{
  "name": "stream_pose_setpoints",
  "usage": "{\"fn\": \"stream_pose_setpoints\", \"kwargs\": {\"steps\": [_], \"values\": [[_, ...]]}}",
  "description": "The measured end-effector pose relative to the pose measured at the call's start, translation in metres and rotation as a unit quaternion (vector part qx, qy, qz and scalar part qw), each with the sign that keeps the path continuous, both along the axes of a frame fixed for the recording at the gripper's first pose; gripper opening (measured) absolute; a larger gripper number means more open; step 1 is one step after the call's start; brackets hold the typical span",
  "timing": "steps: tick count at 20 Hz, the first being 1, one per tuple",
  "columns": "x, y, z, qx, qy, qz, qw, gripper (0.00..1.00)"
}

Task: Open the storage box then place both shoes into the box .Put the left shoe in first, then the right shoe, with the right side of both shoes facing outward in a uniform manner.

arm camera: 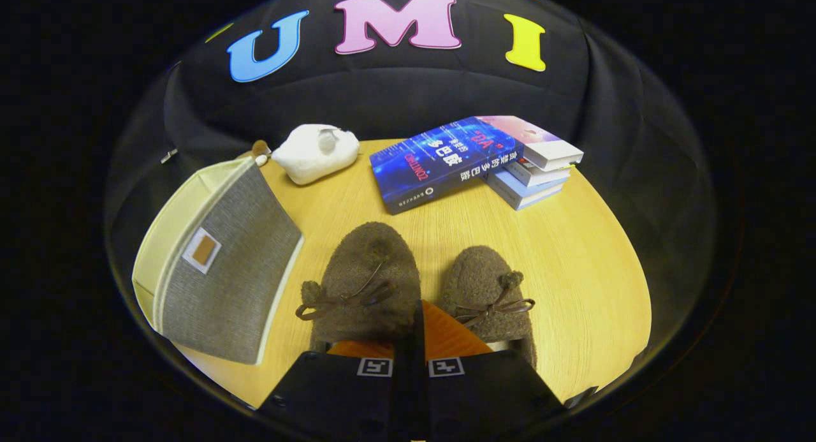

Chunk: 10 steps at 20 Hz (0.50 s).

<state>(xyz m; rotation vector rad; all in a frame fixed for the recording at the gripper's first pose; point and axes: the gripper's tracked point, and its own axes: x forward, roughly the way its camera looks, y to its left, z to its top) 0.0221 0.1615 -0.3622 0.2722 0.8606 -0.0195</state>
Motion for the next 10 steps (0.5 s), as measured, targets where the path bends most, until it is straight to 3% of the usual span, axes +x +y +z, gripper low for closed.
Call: {"fn": "stream_pose_setpoints", "kwargs": {"steps": [10], "values": [[0.051, 0.039, 0.153, 0.024, -0.117, 0.014, 0.993, 0.05]]}}
